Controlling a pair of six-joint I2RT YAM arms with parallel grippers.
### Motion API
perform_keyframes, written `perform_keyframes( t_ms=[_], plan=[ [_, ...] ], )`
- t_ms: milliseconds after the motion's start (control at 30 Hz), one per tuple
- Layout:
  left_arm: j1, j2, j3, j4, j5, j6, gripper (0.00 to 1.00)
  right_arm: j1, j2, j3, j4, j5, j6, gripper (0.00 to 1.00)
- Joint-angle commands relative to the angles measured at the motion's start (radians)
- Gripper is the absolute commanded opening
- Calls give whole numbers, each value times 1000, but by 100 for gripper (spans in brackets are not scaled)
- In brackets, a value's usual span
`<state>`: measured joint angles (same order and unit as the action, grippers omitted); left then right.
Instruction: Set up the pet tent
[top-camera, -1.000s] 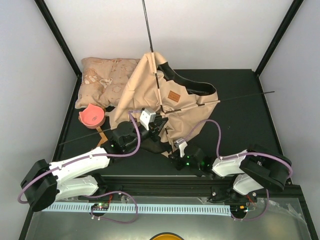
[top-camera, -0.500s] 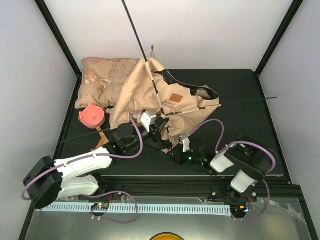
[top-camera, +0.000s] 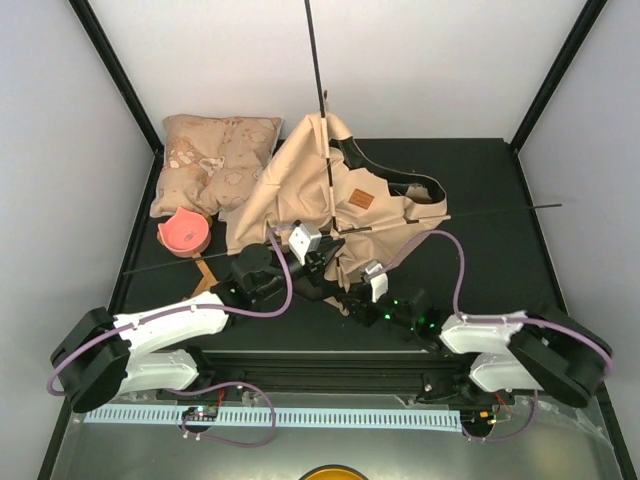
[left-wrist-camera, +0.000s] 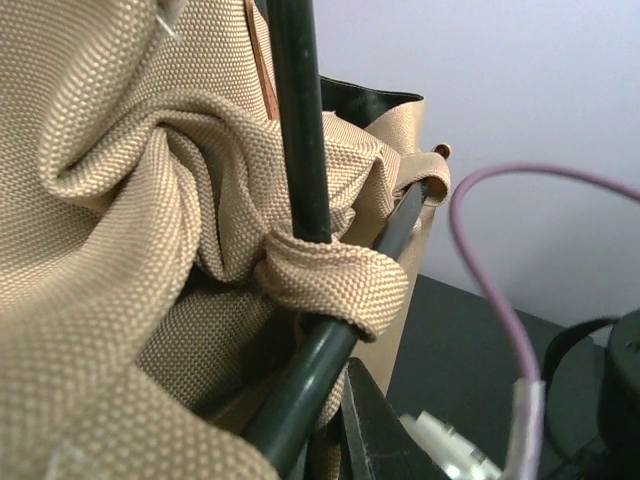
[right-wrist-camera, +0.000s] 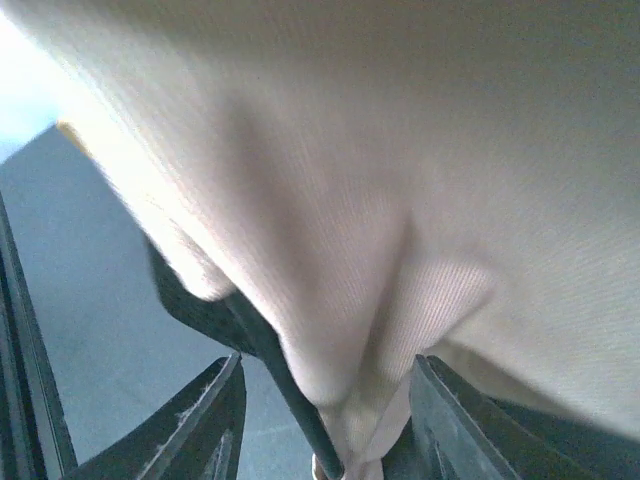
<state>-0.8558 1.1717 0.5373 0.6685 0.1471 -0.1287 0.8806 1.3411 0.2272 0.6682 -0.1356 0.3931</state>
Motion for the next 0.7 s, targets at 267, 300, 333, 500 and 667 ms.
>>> perform_keyframes(
  t_ms=[267, 300, 333, 500, 667],
  plan=[
    [-23, 16, 54, -133, 26, 87, 2, 3, -536, 87, -460, -172, -288, 49],
    [-26, 16, 58, -136, 20, 91, 2, 2, -569, 118, -508, -193, -302, 50],
    [-28, 16, 60, -138, 16, 94, 2, 3, -598, 150, -544, -199, -304, 50],
    [-42, 21, 75, -152, -1, 110, 2, 3, -620, 408, -766, -123, -255, 58],
    [-66, 22, 85, -168, -25, 123, 2, -14, -495, 780, -968, -14, -179, 69]
  ],
)
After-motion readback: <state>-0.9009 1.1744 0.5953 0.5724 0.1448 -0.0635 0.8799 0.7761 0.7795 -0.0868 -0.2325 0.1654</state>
